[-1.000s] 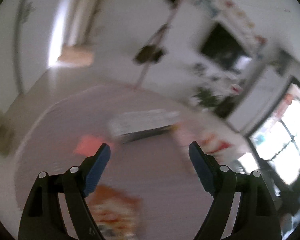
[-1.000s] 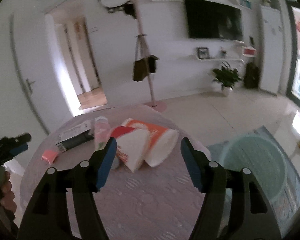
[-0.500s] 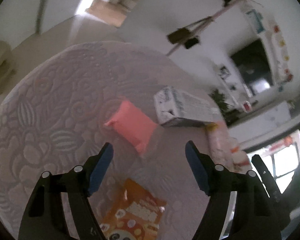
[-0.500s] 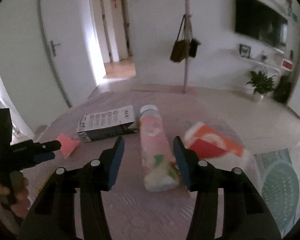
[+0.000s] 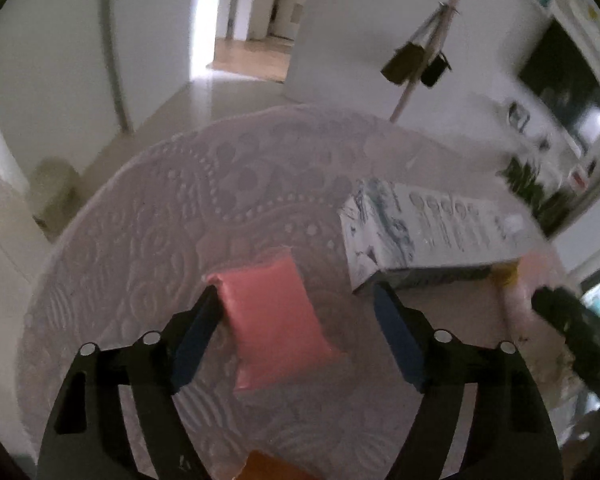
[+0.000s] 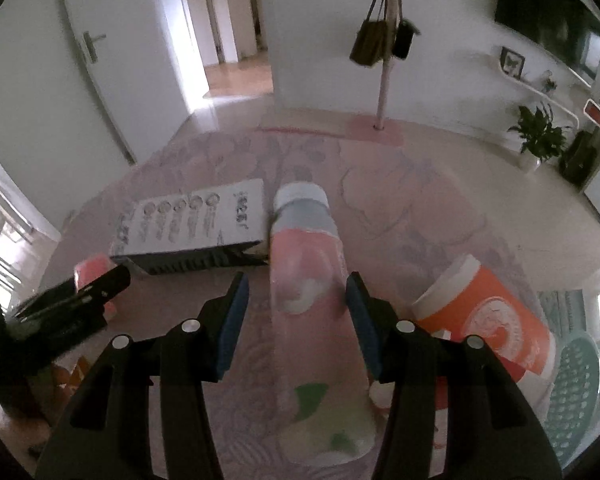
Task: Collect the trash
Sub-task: 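Grasp the pink packet with the left tool while the right tool grasps the pink bottle, then carry the pink packet and pink bottle to the basket and release both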
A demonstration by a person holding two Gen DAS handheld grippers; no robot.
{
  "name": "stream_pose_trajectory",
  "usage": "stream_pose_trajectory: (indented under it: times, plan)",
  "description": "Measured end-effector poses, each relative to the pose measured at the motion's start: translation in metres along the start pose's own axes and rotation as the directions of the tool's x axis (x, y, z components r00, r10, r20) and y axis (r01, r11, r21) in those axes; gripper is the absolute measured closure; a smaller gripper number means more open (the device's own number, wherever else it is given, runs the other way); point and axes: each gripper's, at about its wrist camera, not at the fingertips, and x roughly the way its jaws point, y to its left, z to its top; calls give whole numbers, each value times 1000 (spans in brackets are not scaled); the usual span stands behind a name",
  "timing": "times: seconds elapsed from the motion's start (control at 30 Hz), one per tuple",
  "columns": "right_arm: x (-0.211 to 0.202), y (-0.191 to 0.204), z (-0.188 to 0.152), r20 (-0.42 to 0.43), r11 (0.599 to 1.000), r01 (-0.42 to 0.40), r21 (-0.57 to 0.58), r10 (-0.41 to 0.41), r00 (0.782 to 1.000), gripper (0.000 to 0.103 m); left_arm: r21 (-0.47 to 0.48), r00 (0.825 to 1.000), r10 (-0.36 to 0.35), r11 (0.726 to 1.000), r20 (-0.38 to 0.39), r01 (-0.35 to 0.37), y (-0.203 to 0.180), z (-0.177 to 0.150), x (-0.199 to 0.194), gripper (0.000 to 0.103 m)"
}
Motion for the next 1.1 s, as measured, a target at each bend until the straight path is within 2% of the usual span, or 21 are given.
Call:
stream_pose_trajectory:
  times: [0.03, 0.07, 0.13, 0.17, 0.3, 0.5, 0.73, 0.9, 1.1]
  plan:
    - [4, 0, 1, -13, 1000, 17, -4, -17, 1000, 56, 17, 1000, 10, 1000, 3, -10, 1, 1, 0, 33]
    - [8, -1, 1, -32, 1000, 26, -1, -26, 999, 56, 32, 1000, 16, 999, 6, -16, 1, 1, -1, 41]
    - [17, -6, 1, -72, 1000, 1, 25, 1, 997, 56, 52, 1000, 2, 999, 8, -2, 6, 2, -4, 54]
    - [21, -9, 0, -88, 999, -28, 47, 32, 996, 56, 57, 1000, -10, 998, 5, 10, 9, 3, -5, 66]
    - [30, -10, -8, -126, 992, -77, 101, 90, 988, 56, 70, 998, -69, 995, 0, 69, 25, -3, -14, 66]
    - [19, 1, -30, -93, 992, -70, 103, 79, 992, 56, 81, 982, -189, 979, 16, 187, 35, -26, -33, 67]
    - [-6, 7, -69, -72, 976, -139, 166, 152, 986, 57, 113, 947, -318, 944, 55, 310, 40, -53, -69, 67]
    - [-33, 14, -91, -38, 951, -231, 204, 243, 969, 57, 145, 928, -364, 925, 80, 351, 33, -65, -90, 67]
    - [-73, 16, -102, 23, 930, -300, 214, 302, 953, 57, 178, 894, -432, 895, 118, 409, 23, -68, -119, 67]
